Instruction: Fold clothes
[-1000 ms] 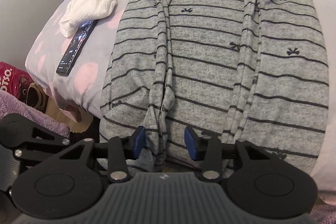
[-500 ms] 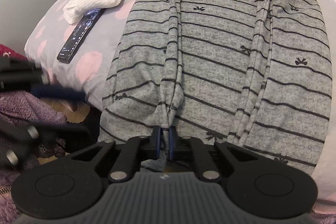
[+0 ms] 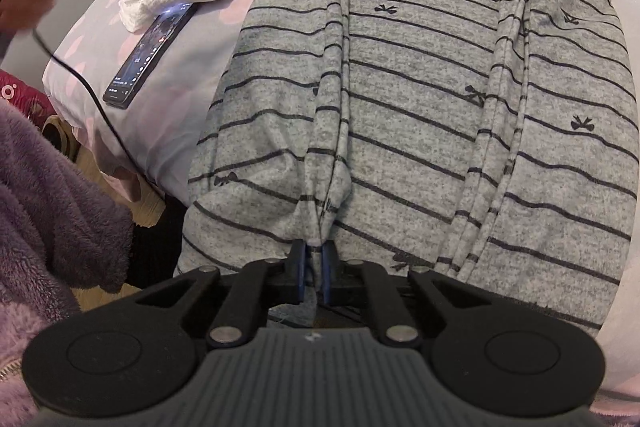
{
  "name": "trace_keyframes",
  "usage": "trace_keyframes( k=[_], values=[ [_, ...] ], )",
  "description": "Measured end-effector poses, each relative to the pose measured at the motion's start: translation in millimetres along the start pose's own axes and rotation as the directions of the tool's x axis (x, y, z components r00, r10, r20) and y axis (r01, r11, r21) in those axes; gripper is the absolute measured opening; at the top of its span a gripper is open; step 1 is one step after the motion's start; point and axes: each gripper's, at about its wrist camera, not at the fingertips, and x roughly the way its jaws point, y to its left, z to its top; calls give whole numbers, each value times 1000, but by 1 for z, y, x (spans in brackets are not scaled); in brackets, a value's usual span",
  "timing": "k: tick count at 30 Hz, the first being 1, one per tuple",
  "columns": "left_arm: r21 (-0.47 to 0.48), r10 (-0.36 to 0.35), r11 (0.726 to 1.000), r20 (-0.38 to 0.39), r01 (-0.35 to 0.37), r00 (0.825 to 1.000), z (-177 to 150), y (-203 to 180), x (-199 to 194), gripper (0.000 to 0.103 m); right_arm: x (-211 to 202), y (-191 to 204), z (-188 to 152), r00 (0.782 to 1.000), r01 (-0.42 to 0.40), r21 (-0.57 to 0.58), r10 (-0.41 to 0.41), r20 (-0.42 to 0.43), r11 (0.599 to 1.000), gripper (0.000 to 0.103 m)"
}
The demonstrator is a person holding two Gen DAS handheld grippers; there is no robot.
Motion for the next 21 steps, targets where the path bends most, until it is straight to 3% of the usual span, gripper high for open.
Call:
trace_keyframes(
  k=[5,9,13,14,18,21],
  values=[
    [-145,17,989,-2,-17,1000,29,23,27,51,3,-2,2,1000,-8,-6,8,-11,1000,10],
    [-266,14,964,-26,-20,1000,40,40,48,51,5,-5,2,1000,-27,6,27,-14,1000,11],
    [-287,39,956,-67,-57,997,43,45,66,50,5,-10,2,999,-50,23,50,-12,998,12],
    [-289,46,955,-72,-65,996,42,46,69,47,5,-10,1,998,-54,22,55,-10,998,12],
    [-274,37,960,-62,-53,997,42,44,70,15,3,-13,0,997,-82,31,82,11,996,11],
    [-241,69,968,-26,-73,997,45,38,61,9,-5,-9,-1,993,-107,10,106,44,994,9]
  ],
)
